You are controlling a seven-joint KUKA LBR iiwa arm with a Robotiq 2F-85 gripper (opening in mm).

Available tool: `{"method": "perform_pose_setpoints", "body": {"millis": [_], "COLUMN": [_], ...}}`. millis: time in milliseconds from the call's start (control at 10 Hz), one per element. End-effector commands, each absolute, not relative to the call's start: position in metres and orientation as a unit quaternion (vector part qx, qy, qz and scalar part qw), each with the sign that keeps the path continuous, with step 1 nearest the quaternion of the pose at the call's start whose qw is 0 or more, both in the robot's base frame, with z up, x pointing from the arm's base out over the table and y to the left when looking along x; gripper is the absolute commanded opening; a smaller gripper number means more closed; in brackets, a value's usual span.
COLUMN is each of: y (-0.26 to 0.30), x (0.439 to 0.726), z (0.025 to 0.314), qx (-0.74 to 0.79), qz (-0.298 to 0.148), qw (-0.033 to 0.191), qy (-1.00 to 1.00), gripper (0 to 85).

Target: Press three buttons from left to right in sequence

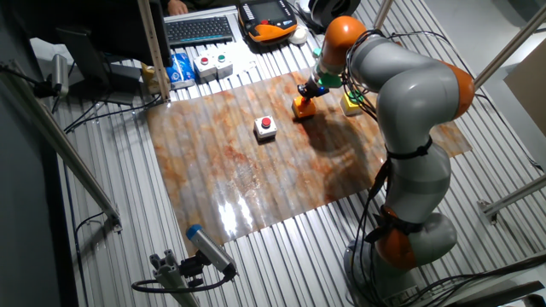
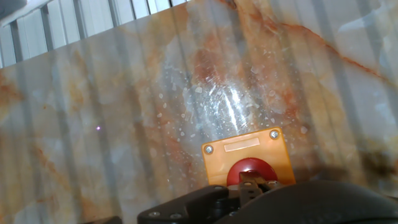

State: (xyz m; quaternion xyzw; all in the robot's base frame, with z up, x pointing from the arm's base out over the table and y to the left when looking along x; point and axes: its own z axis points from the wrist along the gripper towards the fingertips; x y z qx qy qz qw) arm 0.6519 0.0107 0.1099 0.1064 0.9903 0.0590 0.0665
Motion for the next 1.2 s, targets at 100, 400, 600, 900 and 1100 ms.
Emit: {"method": "perform_pose_setpoints", "body": {"millis": [100, 400, 600, 900, 1100], "y": [0.0108, 0.0107, 0.0098, 0.009, 0.0089], "x": [0.6522, 0.6527, 0.6526, 0.6524, 0.6525], "z": [0.109, 0.1092, 0.1102, 0.111, 0.111], "qx": [0.107, 0.107, 0.104, 0.101, 0.1], "qz": [0.06, 0.056, 0.054, 0.034, 0.032], "qw": [0.067, 0.068, 0.069, 0.075, 0.075], "qy": [0.99, 0.99, 0.991, 0.992, 0.992], "gripper": [0.0, 0.0, 0.0, 0.0, 0.0]}}
